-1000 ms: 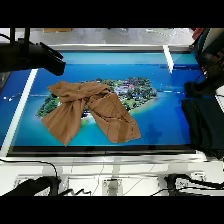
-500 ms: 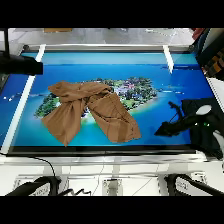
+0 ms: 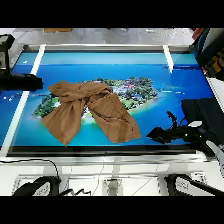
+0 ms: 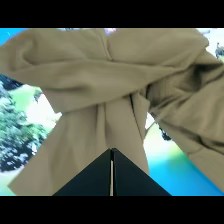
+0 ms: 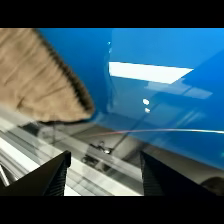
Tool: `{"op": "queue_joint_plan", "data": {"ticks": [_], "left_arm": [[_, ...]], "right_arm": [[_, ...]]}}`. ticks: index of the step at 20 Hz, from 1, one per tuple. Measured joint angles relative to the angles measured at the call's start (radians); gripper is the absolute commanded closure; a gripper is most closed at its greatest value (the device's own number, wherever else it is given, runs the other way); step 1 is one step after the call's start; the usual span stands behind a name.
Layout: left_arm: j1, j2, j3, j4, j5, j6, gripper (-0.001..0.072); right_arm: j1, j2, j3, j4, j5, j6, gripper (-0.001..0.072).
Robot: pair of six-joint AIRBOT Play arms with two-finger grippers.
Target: Fold the clothes and pants, and hang the long-sleeved shirts on hangers.
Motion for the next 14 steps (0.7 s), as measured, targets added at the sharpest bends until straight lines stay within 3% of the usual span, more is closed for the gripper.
{"op": "queue_joint_plan", "data": {"ticks": [5, 7, 14], "left_arm": [[0.002, 0.024, -0.079, -0.007, -0.002, 0.0, 0.0691], [0.002, 0.026, -0.098, -0.007, -0.002, 0.0, 0.0691], [0.003, 0.031, -0.116, 0.0, -0.002, 0.0, 0.0691]], "right_arm": [[0.055, -0.051, 0.002, 0.037, -0.047, -0.023, 0.0236], [0.117, -0.06, 0.02, 0.035, -0.088, -0.023, 0.0308], [0.228, -0.129, 0.118, -0.04, -0.142, 0.021, 0.0257]]}}
